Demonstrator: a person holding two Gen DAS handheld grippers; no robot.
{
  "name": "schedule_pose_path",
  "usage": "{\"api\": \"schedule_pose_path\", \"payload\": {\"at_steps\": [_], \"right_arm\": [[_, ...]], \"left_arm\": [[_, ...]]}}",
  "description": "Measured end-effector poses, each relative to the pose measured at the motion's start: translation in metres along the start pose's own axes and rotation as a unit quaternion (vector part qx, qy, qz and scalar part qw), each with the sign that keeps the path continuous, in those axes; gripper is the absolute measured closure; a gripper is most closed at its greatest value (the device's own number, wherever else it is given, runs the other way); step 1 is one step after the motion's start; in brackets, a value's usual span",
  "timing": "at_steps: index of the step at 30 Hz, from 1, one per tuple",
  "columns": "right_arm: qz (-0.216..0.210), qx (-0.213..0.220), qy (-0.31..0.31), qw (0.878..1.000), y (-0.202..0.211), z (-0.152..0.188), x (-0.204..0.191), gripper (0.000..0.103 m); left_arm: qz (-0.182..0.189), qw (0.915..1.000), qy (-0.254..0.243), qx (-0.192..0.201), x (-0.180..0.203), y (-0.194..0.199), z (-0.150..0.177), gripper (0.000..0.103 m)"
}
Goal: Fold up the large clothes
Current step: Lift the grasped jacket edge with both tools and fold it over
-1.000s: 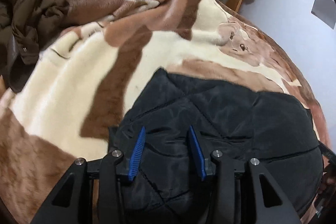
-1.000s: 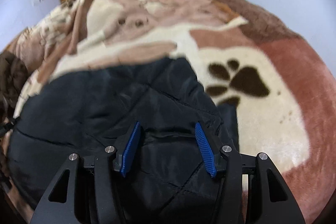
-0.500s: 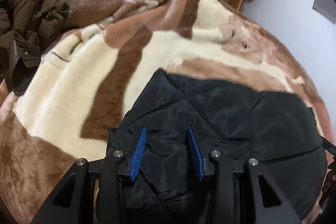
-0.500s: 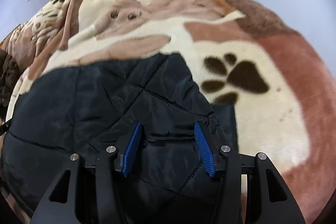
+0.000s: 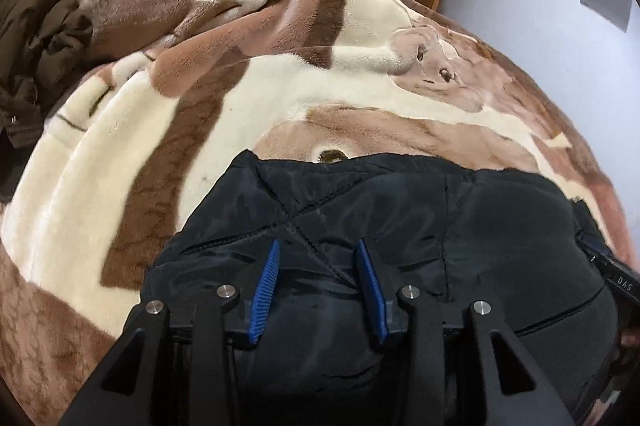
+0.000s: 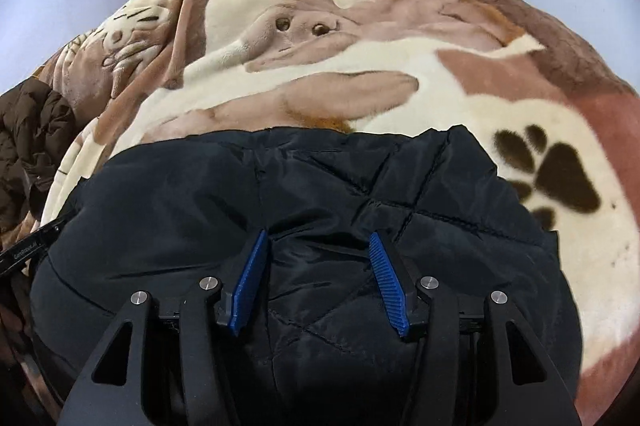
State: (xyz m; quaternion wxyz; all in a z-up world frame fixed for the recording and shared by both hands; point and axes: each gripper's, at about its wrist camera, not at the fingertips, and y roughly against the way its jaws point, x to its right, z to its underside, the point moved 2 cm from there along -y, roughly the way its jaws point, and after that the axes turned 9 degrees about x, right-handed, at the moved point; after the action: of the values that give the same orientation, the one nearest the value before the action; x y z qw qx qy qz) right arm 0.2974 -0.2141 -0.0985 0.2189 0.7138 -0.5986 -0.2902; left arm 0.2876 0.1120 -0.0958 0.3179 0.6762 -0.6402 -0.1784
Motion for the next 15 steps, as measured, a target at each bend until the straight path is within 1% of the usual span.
{"api": "schedule_pose_path", "payload": {"at_steps": [5,9,11,12,14,15], "right_arm": [[0.005,0.004,0.006,1.000,-0.004,0.004,-0.004,0.050],[0.005,0.001,0.005,1.000,0.003,0.000,-0.003,0.050],[0.002,0.003,0.000,1.000,0.017,-0.005,-0.002,0.050],[0.002,0.010,-0.003,1.000,0.030,-0.008,-0.001,0.050],[0.001,0.043,0.000,0.999,0.065,-0.009,0.005,0.050],[0.003,0.053,0.002,0.999,0.076,-0.009,0.009,0.050]], "left_arm": [[-0.008,1.0000,-0.004,0.002,0.002,-0.008,0.006,0.061],[-0.010,0.9999,-0.008,-0.006,0.003,-0.006,0.002,0.061],[-0.006,0.9999,-0.007,-0.006,0.002,0.003,-0.003,0.061],[0.002,1.0000,-0.003,0.001,0.001,0.015,-0.006,0.061],[0.016,0.9997,0.002,0.019,-0.004,0.037,-0.009,0.061],[0.019,0.9994,0.001,0.030,-0.006,0.049,-0.009,0.061]]}}
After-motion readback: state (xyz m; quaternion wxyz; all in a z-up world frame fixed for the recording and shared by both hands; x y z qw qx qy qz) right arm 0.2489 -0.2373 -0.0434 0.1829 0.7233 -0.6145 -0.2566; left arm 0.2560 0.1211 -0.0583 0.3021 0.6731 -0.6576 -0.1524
